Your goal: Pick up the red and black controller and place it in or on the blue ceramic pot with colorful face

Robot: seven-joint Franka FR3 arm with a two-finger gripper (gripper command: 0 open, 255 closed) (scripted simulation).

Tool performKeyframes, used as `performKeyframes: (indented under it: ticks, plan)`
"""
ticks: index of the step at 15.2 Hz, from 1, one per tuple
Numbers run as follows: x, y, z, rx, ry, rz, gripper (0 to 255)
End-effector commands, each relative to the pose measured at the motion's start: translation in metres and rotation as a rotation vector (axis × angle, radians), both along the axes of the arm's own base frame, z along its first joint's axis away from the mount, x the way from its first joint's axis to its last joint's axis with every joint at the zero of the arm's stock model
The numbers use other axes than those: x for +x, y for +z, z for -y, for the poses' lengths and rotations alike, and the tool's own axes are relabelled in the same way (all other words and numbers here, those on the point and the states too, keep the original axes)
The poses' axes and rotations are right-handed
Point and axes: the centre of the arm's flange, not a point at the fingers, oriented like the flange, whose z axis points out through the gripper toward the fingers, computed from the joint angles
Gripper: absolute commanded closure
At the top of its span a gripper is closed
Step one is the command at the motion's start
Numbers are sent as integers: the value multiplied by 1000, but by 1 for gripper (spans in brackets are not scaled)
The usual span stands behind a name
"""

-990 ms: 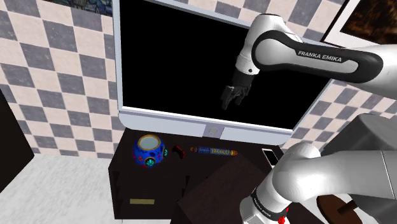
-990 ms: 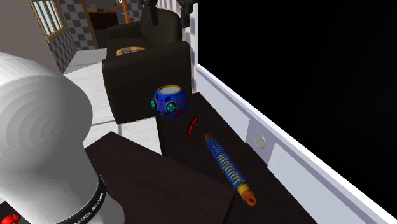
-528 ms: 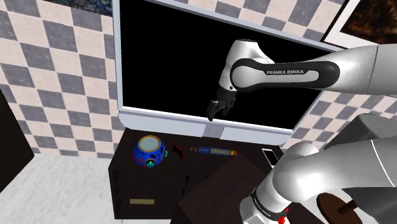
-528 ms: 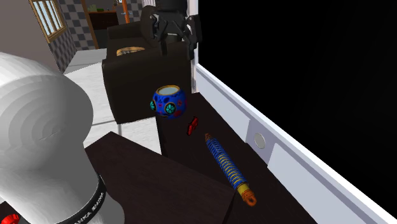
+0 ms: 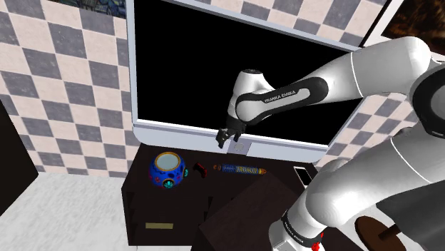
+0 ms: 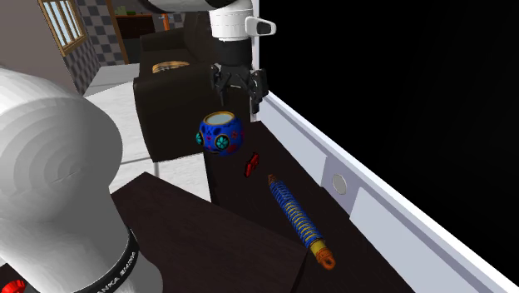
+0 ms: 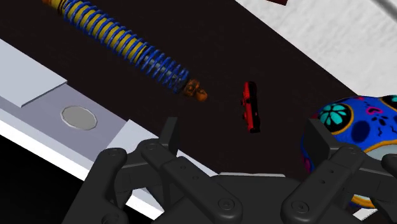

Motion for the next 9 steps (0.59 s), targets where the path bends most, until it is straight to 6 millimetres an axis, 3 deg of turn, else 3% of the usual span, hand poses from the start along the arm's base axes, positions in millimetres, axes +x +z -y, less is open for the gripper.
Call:
performKeyframes:
  ticks: [1, 9]
  plan:
    - [8, -23, -3, 0, 0, 1, 0]
    - [49, -120, -16, -3, 0, -3, 0]
